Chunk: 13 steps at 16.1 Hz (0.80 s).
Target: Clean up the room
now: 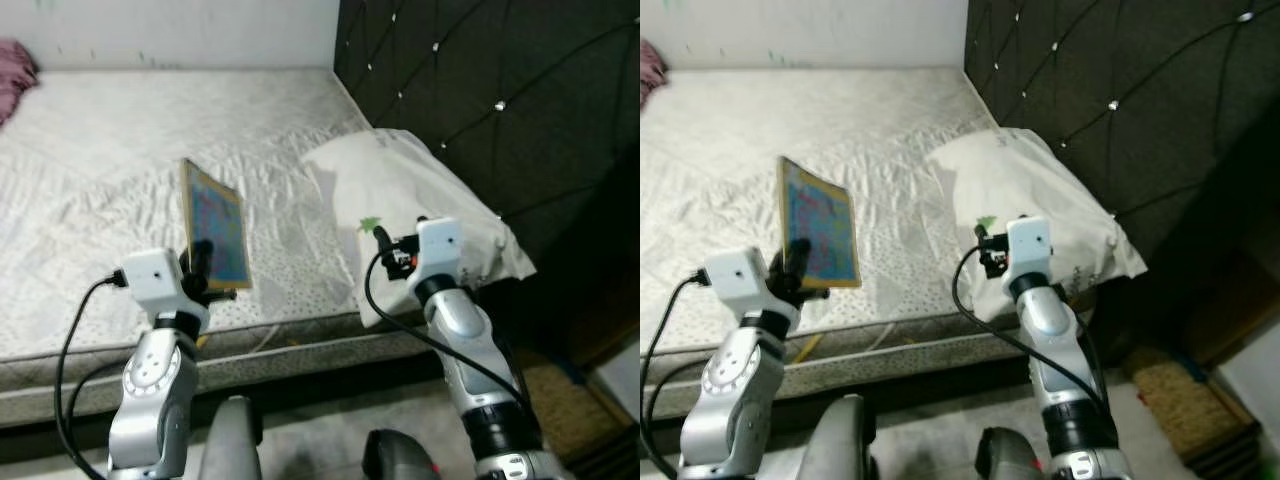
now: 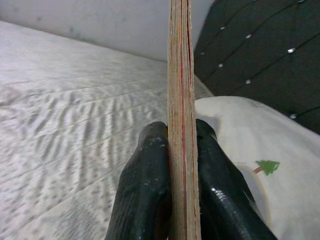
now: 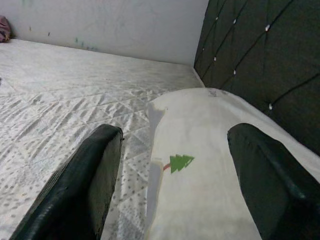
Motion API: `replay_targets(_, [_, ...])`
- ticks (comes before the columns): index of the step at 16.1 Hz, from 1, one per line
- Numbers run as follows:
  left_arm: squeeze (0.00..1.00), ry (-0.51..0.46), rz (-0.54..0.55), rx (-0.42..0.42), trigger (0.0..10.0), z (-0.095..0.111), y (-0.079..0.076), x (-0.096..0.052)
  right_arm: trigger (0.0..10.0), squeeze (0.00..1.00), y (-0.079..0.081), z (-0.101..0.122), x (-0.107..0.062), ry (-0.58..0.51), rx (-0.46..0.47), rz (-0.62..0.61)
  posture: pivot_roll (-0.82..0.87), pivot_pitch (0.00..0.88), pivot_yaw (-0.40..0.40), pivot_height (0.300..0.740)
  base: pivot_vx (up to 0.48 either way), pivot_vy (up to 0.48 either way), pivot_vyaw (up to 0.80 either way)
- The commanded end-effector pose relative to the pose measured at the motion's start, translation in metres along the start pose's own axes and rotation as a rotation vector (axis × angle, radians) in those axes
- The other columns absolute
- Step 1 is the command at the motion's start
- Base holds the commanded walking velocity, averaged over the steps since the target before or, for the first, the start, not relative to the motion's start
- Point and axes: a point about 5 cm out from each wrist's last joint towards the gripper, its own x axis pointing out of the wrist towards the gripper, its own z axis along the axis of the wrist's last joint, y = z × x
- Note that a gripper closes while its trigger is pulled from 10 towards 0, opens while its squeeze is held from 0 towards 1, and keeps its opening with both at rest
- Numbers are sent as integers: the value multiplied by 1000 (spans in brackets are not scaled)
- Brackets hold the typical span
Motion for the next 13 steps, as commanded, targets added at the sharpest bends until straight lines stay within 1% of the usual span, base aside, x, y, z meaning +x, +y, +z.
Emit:
replay_targets(1, [0, -69, -27, 6, 10000, 14, -5, 3, 10000, 0, 1, 6, 2, -16, -10, 10, -16, 0, -54, 656, 390, 0, 0])
replay_targets(8, [0, -62, -27, 2, 10000, 13, -5, 4, 10000, 0, 2, 6, 2, -17, -11, 24, -21, 0, -54, 656, 393, 0, 0])
replay_targets(10, [0, -51, 16, 11, 10000, 11, -4, 6, 10000, 0, 2, 6, 2, -16, -11, 26, -21, 0, -54, 656, 0, 0, 0])
replay_targets(13, [0, -54, 48, 15, 10000, 11, -1, 8, 10000, 0, 2, 6, 2, -16, -8, 30, -22, 0, -54, 656, 0, 0, 0])
